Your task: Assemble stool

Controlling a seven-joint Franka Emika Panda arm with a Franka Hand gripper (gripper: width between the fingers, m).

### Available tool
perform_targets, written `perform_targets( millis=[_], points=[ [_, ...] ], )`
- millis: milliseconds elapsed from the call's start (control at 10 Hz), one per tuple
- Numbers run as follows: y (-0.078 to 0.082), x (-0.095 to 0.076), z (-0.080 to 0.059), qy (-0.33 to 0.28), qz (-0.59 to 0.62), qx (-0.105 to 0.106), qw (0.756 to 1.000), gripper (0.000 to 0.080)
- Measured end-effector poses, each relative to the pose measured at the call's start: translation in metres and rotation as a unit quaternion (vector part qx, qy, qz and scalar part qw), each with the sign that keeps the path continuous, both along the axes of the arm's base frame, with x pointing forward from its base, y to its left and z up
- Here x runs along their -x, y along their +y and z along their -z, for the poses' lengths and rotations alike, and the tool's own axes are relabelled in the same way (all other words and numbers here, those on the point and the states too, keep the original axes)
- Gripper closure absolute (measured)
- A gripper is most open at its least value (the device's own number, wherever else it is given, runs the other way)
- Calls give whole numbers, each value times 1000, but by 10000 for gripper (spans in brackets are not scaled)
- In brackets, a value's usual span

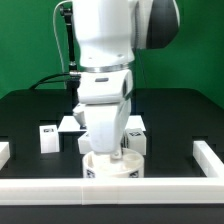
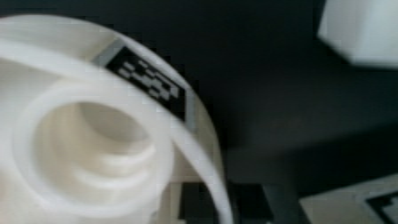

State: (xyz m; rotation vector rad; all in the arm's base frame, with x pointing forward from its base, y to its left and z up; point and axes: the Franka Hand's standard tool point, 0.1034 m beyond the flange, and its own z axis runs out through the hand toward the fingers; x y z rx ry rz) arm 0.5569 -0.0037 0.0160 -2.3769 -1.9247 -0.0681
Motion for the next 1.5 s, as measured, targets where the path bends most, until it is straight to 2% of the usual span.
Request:
perform_targets(
  millis=[500,1000,1300,1500],
  points=[
    [51,-14,1,-5,21,-2,1000,768],
    [91,-22,1,-7,88,-5,996,768],
    [107,-24,1,0,117,-7,993,768],
    [108,-25,1,2,135,-7,991,768]
  ],
)
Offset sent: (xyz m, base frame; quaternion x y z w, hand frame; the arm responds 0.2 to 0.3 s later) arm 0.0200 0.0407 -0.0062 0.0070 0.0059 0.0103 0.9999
